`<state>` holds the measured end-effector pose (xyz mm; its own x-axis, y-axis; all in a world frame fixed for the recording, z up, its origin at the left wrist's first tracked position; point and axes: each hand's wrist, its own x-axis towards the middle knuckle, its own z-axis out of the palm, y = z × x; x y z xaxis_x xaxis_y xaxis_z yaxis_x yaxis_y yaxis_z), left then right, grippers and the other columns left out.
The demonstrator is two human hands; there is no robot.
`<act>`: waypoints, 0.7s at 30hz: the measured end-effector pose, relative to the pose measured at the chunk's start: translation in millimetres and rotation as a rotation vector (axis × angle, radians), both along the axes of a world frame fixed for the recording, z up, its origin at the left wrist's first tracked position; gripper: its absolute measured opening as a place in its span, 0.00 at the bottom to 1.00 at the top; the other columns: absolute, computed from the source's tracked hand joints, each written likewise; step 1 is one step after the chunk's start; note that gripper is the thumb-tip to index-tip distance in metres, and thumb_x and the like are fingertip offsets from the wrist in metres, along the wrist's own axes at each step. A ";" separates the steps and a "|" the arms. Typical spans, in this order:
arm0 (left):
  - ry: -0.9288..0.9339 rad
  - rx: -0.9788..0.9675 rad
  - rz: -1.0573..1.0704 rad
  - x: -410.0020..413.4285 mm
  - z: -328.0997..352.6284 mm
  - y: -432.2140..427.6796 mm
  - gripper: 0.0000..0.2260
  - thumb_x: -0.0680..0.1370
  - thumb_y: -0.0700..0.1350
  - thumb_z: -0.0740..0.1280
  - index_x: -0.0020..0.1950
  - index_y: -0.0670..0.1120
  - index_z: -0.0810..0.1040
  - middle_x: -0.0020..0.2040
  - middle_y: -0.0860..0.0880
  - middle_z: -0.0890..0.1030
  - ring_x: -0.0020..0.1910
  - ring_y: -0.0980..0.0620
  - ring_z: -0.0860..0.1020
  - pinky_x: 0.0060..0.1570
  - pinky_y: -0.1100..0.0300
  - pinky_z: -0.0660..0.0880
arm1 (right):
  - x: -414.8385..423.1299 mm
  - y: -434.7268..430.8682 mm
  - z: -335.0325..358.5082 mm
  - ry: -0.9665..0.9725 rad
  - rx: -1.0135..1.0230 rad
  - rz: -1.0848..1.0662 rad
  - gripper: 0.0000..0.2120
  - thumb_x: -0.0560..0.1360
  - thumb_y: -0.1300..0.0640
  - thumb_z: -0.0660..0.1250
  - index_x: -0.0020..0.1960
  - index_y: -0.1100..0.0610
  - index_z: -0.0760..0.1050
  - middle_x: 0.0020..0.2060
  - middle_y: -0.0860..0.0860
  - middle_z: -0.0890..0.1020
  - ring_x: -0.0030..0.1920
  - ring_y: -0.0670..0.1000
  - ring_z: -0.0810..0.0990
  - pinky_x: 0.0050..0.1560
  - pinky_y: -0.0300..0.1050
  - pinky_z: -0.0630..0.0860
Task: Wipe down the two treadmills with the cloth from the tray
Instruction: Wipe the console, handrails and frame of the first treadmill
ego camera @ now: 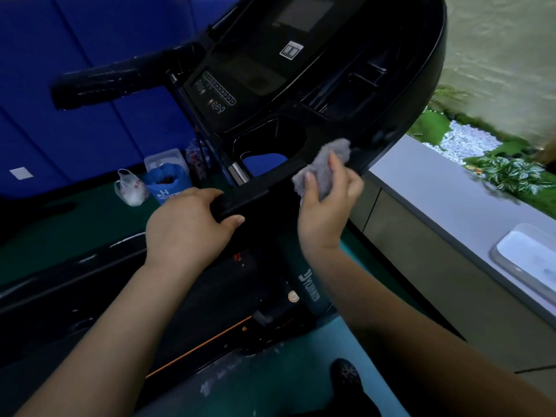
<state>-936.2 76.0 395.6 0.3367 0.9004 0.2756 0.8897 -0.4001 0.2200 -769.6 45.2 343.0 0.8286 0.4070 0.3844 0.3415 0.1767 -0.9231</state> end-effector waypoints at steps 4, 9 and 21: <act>-0.018 -0.019 0.034 3.5 1.0 -2.4 0.22 0.71 0.62 0.68 0.62 0.55 0.76 0.56 0.52 0.79 0.54 0.47 0.77 0.42 0.57 0.72 | 2.3 7.7 3.7 -0.717 -0.216 0.157 0.14 0.76 0.55 0.64 0.60 0.51 0.79 0.60 0.51 0.76 0.63 0.54 0.68 0.63 0.47 0.61; -0.004 -0.057 0.063 5.2 5.5 -2.2 0.22 0.70 0.62 0.69 0.62 0.57 0.76 0.56 0.53 0.80 0.55 0.48 0.77 0.45 0.56 0.74 | 38.6 20.3 23.1 -1.143 -0.268 0.403 0.13 0.77 0.50 0.60 0.55 0.53 0.80 0.52 0.48 0.81 0.54 0.54 0.77 0.57 0.48 0.64; -0.074 -0.103 0.060 47.8 8.0 -4.0 0.29 0.73 0.65 0.62 0.68 0.48 0.72 0.61 0.45 0.77 0.62 0.43 0.71 0.58 0.49 0.71 | 150.9 27.8 47.6 -1.214 -0.287 0.341 0.23 0.82 0.46 0.51 0.52 0.59 0.80 0.51 0.54 0.81 0.53 0.55 0.76 0.56 0.52 0.68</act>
